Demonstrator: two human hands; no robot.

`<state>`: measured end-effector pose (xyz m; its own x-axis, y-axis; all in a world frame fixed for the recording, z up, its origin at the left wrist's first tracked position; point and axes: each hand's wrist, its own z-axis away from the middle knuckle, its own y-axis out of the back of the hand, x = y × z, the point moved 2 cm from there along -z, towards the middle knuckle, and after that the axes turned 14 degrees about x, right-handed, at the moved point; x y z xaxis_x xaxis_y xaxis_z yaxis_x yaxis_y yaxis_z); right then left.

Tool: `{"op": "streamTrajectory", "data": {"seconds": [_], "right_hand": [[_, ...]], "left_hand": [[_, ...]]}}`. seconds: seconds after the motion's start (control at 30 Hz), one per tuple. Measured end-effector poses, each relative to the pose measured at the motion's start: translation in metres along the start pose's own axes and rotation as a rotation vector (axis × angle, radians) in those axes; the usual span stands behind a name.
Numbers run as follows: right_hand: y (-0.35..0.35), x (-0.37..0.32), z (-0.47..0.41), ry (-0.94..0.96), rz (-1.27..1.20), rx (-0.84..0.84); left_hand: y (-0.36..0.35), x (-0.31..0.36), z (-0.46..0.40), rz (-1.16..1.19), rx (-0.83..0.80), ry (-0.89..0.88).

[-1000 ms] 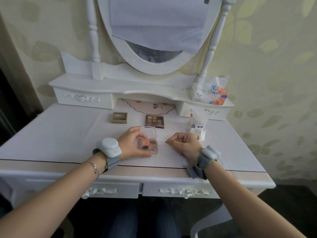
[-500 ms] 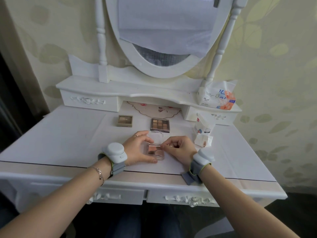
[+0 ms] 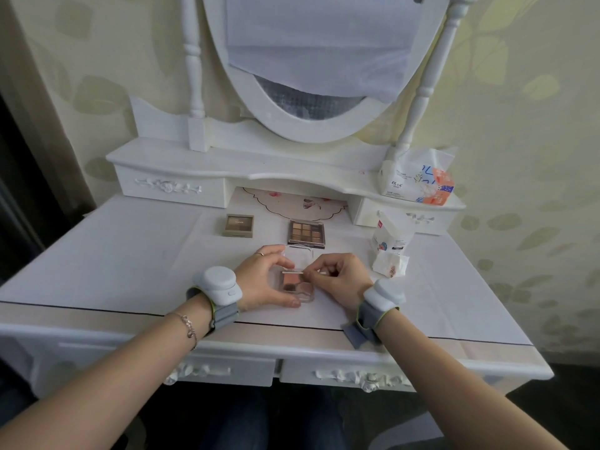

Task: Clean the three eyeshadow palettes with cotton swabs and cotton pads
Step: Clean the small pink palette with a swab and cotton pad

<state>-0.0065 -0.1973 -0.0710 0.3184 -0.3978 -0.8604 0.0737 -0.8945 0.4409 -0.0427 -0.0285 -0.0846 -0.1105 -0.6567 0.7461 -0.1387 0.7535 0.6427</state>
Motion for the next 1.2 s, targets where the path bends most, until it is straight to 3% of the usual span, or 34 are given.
{"op": "streamTrajectory", "data": {"seconds": [0.5, 0.83, 1.2], "right_hand": [[-0.001, 0.002, 0.012, -0.051, -0.115, -0.136], [0.001, 0.001, 0.008, -0.037, -0.126, -0.054], [0.006, -0.002, 0.013, -0.09, -0.172, -0.17]], "left_hand": [[0.001, 0.002, 0.002, -0.009, 0.006, -0.003], [0.001, 0.001, 0.001, -0.008, -0.002, -0.008], [0.001, 0.001, 0.002, 0.004, 0.001, 0.0]]}}
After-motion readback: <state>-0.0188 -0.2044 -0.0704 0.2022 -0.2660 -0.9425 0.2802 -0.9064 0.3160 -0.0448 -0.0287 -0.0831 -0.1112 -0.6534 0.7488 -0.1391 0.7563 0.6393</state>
